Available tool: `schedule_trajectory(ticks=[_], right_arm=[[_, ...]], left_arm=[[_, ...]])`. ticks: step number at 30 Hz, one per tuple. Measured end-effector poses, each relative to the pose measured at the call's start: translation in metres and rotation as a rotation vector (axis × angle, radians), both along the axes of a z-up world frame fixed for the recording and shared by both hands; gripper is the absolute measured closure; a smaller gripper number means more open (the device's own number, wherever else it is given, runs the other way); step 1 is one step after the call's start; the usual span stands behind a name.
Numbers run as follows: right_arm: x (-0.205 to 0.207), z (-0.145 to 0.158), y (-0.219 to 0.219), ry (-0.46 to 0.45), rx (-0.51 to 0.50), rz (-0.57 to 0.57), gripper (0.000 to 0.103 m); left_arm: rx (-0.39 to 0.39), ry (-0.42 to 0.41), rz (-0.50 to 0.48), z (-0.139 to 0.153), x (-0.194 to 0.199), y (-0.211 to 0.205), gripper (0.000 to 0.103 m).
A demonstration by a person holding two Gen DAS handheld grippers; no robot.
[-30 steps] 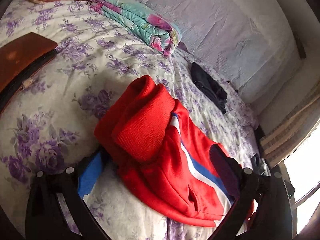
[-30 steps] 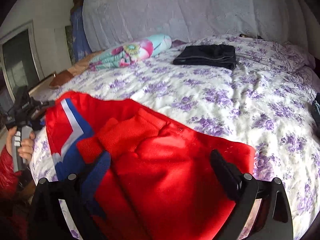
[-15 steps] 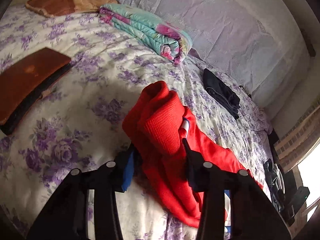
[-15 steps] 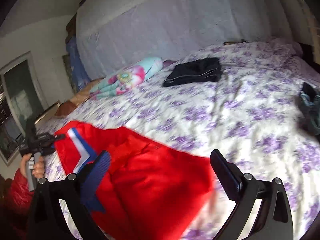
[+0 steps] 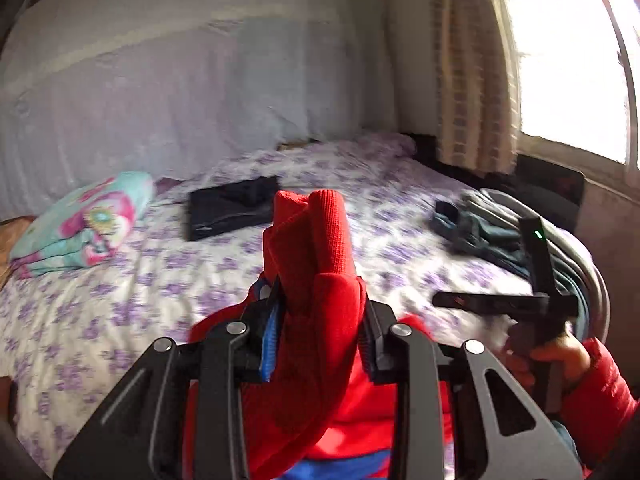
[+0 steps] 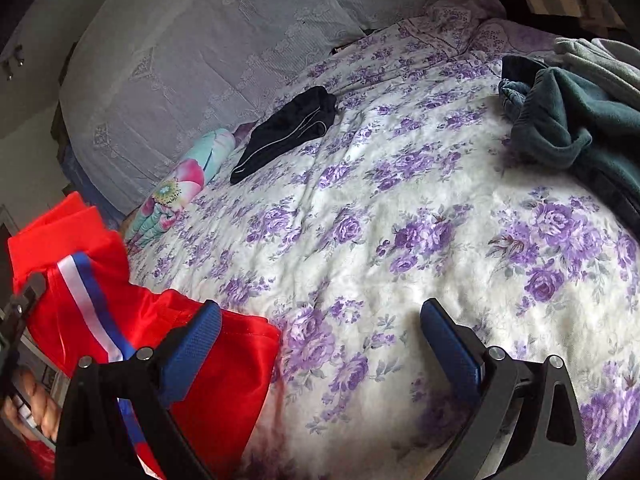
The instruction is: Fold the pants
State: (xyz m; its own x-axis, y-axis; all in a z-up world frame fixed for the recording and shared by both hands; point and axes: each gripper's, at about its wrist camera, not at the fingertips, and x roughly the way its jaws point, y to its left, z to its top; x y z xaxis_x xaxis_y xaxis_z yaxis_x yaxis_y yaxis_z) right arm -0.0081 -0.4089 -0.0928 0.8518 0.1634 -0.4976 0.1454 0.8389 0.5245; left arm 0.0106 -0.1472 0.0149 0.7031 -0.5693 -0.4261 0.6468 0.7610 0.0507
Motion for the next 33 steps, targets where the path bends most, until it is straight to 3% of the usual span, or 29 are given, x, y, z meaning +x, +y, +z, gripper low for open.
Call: schedule_trajectory(ticks=[3, 5, 6, 7, 9, 11, 13, 15, 17, 18, 20, 21, 22, 24, 28, 31, 33], right_arm=[[-0.004, 0.0, -0.008, -0.039, 0.056, -0.003, 0.004], [-0.006, 0.001, -0.011, -0.057, 0.074, -0.002, 0.004], [-0.007, 0.001, -0.011, -0.064, 0.077, -0.001, 0.004], [-0.006, 0.001, -0.011, -0.065, 0.076, -0.001, 0.004], [-0.006, 0.002, -0.009, -0.062, 0.067, -0.002, 0.004], [-0.007, 0.003, -0.009, -0.073, 0.061, -0.006, 0.004], [-0.011, 0.007, -0.008, -0.094, 0.048, -0.024, 0.004], [-0.022, 0.019, 0.003, -0.121, -0.026, -0.051, 0.004], [-0.03, 0.033, 0.028, -0.162, -0.143, 0.015, 0.003], [-0.028, 0.035, 0.044, -0.145, -0.217, 0.065, 0.004], [-0.007, 0.018, 0.076, 0.032, -0.399, 0.145, 0.004], [0.005, 0.004, 0.082, 0.123, -0.418, 0.186, 0.004], [0.009, 0.001, 0.076, 0.137, -0.342, 0.202, 0.004], [0.01, 0.0, 0.069, 0.135, -0.296, 0.201, 0.004], [-0.014, 0.021, 0.079, 0.023, -0.361, 0.134, 0.004], [-0.035, 0.051, 0.093, -0.122, -0.363, 0.182, 0.004], [-0.038, 0.059, 0.11, -0.151, -0.389, 0.25, 0.004]], left_arm=[[0.176, 0.089, -0.141, -0.049, -0.016, -0.053, 0.069], [0.252, 0.085, -0.158, -0.071, -0.029, -0.062, 0.066], [0.267, 0.055, -0.156, -0.074, -0.036, -0.059, 0.05], [0.257, 0.032, -0.157, -0.072, -0.042, -0.051, 0.027], [0.176, -0.001, -0.167, -0.057, -0.047, -0.026, 0.008], [0.106, 0.005, -0.169, -0.04, -0.046, -0.007, 0.007], [0.074, 0.006, -0.103, -0.03, -0.035, 0.007, 0.006], [0.068, 0.008, -0.002, -0.029, -0.02, 0.013, 0.006], [0.054, 0.056, 0.055, -0.033, -0.006, 0.021, 0.006], [0.048, 0.093, 0.058, -0.039, 0.0, 0.023, 0.006], [0.114, 0.189, 0.062, -0.064, 0.015, 0.018, 0.006], [0.179, 0.235, 0.085, -0.084, 0.024, 0.014, 0.004], [0.209, 0.259, 0.109, -0.103, 0.029, 0.013, 0.004], [0.121, 0.291, 0.108, -0.099, 0.028, 0.028, 0.004], [0.077, 0.285, 0.123, -0.085, 0.021, 0.048, 0.004], [0.055, 0.281, 0.105, -0.079, 0.014, 0.059, 0.004], [0.08, 0.268, 0.114, -0.084, 0.011, 0.061, 0.004]])
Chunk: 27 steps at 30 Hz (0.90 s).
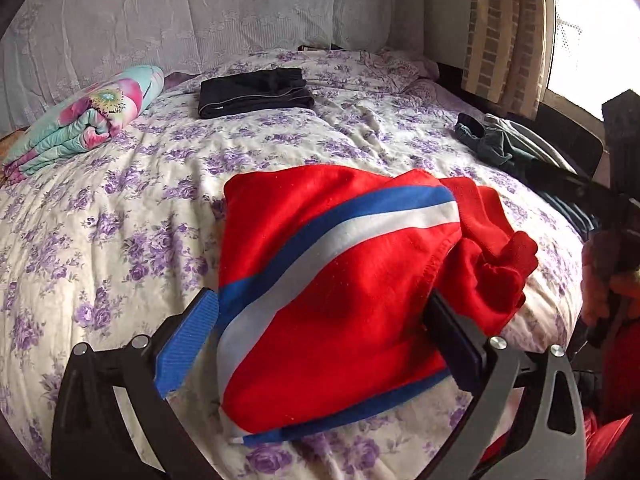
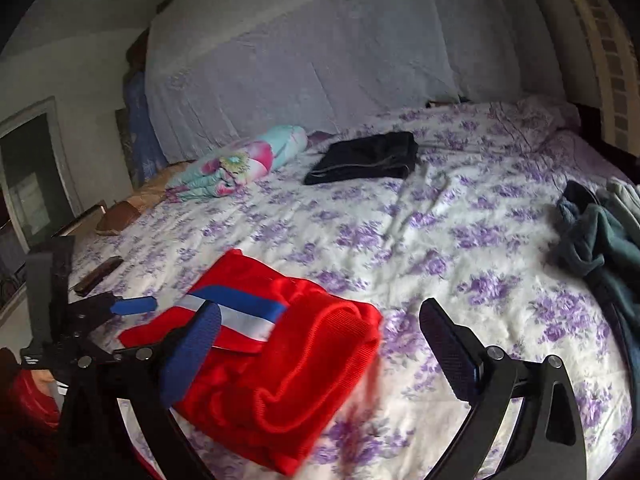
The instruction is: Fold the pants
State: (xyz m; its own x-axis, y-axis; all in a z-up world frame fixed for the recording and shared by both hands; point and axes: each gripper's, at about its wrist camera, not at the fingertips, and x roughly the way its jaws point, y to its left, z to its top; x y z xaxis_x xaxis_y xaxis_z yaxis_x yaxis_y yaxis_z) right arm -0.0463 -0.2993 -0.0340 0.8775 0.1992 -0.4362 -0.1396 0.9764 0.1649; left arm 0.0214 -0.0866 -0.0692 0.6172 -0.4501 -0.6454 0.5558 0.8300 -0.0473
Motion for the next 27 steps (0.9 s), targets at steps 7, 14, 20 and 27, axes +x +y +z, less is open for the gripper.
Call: schedule_trajectory(ticks=[7, 14, 20, 27], right_arm=[[0.027, -0.051, 0.052, 0.204, -0.229, 0.058, 0.003], [0.026, -0.035, -0.026, 0.28, 0.228, 0.037, 0.003], [0.049, -0.07, -0.032, 0.376, 0.313, 0.055, 0.003], [0.076, -0.073, -0.012, 0.348, 0.276, 0.075, 0.015]], left_arm=[[-0.12, 0.182, 0.034, -0.027, 0.02, 0.017, 0.004], [-0.264, 0.201, 0.071, 0.004, 0.047, 0.046, 0.004], [-0.302, 0.36, 0.072, -0.026, 0.081, 0.041, 0.005], [-0.339, 0.399, -0.049, -0.028, 0.091, 0.03, 0.008]])
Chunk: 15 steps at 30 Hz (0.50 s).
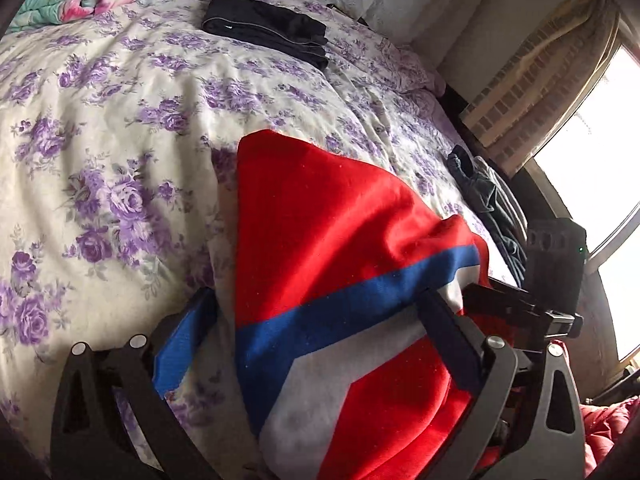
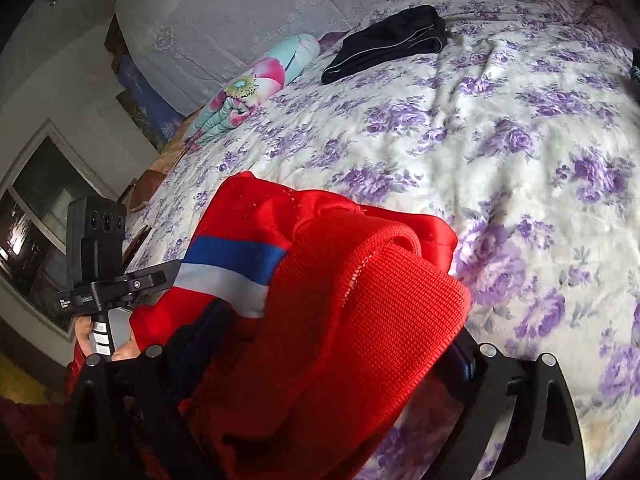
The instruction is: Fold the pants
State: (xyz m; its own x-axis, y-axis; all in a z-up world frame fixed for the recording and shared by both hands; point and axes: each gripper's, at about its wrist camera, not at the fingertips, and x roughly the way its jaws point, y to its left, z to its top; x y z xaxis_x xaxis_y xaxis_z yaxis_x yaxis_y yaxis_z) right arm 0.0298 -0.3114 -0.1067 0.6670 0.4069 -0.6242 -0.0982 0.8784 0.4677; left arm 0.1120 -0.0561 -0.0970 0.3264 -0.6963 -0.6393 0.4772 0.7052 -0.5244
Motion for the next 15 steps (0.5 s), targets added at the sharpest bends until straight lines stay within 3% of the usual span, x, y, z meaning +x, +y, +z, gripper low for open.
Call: schedule_trajectory(ticks=[2, 4, 7, 10, 11, 13, 15], right_arm=[[-0.006, 0.0, -0.005, -0.023, 0.013, -0.029, 0.032], [-0.016, 0.002, -0.009, -0.054, 0.02, -0.044, 0.039], [-0.025, 0.01, 0.002, -0.114, -0.051, -0.054, 0.042], [-0.025, 0.01, 0.003, -0.121, -0.069, -0.048, 0.042], [-0.024, 0.008, -0.001, -0.105, -0.045, -0.044, 0.042], [-0.017, 0.001, -0.011, -0.065, 0.025, -0.037, 0.041], [-0.015, -0.001, -0.015, -0.052, 0.053, -0.032, 0.041]], left_arm=[[-0.003, -0.007, 0.031, 0.0, -0.002, 0.006, 0.028], [-0.033, -0.005, 0.043, 0.002, -0.005, 0.014, 0.05], [-0.028, -0.017, 0.043, 0.007, -0.008, 0.021, 0.069], [-0.022, -0.008, 0.029, 0.007, -0.006, 0.023, 0.07], [-0.024, 0.013, 0.026, 0.003, -0.003, 0.022, 0.067], [-0.053, 0.059, 0.024, -0.007, 0.008, 0.024, 0.046], [-0.097, 0.078, 0.022, -0.011, 0.014, 0.026, 0.045]])
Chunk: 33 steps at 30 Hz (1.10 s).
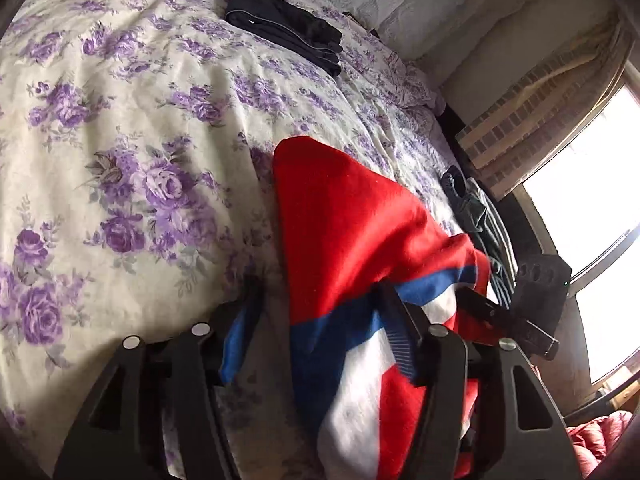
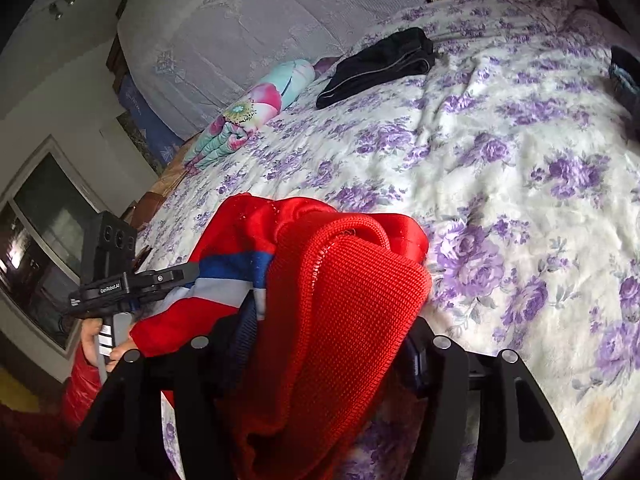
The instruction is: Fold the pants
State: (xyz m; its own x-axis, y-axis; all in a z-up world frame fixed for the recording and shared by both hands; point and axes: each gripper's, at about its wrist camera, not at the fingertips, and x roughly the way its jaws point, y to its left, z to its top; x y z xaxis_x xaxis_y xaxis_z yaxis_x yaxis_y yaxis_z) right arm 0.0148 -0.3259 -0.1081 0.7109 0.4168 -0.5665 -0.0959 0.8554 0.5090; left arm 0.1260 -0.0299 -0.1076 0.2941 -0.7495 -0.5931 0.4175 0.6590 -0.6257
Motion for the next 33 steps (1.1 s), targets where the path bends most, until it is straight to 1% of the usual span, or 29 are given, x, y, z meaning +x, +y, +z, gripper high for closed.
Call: schedule_trajectory(ticks=[2, 3, 4, 5, 7, 8, 9, 10, 12, 14, 17, 21, 25, 28, 31, 33], right_arm=[[-0.002, 0.001, 0.003, -0.007, -0.019, -0.003, 0.041], [-0.003, 0.002, 0.004, -0.013, -0.027, -0.005, 0.041], [-0.004, 0.003, 0.006, -0.024, -0.036, -0.009, 0.041], [-0.007, 0.005, 0.008, -0.042, -0.052, -0.012, 0.042], [-0.017, 0.012, 0.012, -0.096, -0.09, -0.011, 0.044], [-0.021, 0.016, 0.014, -0.117, -0.108, -0.01, 0.045], [-0.026, 0.019, 0.015, -0.13, -0.12, -0.01, 0.046], [-0.03, 0.022, 0.014, -0.137, -0.116, -0.004, 0.046], [-0.034, 0.027, 0.01, -0.143, -0.098, 0.011, 0.046], [-0.03, 0.032, 0.007, -0.133, -0.1, 0.015, 0.046], [-0.009, 0.044, 0.003, -0.126, -0.152, 0.024, 0.047], [0.041, 0.07, -0.008, -0.15, -0.207, 0.035, 0.048], [0.111, 0.089, -0.031, -0.152, -0.207, 0.01, 0.049], [0.164, 0.106, -0.042, -0.172, -0.238, -0.022, 0.049], [0.214, 0.128, -0.047, -0.227, -0.284, -0.057, 0.05], [0.245, 0.14, -0.054, -0.267, -0.269, -0.086, 0.051]], left_arm=[[0.024, -0.009, 0.0, 0.004, -0.003, -0.004, 0.051], [0.025, -0.023, -0.003, 0.006, -0.007, -0.007, 0.065], [0.032, -0.046, -0.003, 0.01, -0.012, -0.01, 0.073], [0.061, -0.085, 0.007, 0.015, -0.019, -0.012, 0.076], [0.104, -0.167, 0.022, 0.025, -0.033, -0.013, 0.087], [0.091, -0.187, 0.022, 0.03, -0.039, -0.011, 0.091], [0.06, -0.201, 0.019, 0.036, -0.046, -0.007, 0.091], [0.044, -0.218, 0.016, 0.042, -0.052, -0.005, 0.092], [0.057, -0.267, -0.003, 0.053, -0.061, -0.006, 0.092], [0.064, -0.284, -0.011, 0.06, -0.057, -0.011, 0.092], [0.073, -0.27, -0.02, 0.064, -0.031, -0.023, 0.092], [0.082, -0.269, 0.006, 0.076, 0.025, -0.042, 0.092], [0.109, -0.332, 0.061, 0.099, 0.086, -0.058, 0.092], [0.142, -0.382, 0.097, 0.119, 0.132, -0.072, 0.092], [0.154, -0.435, 0.129, 0.14, 0.176, -0.085, 0.092], [0.137, -0.461, 0.159, 0.154, 0.206, -0.091, 0.092]])
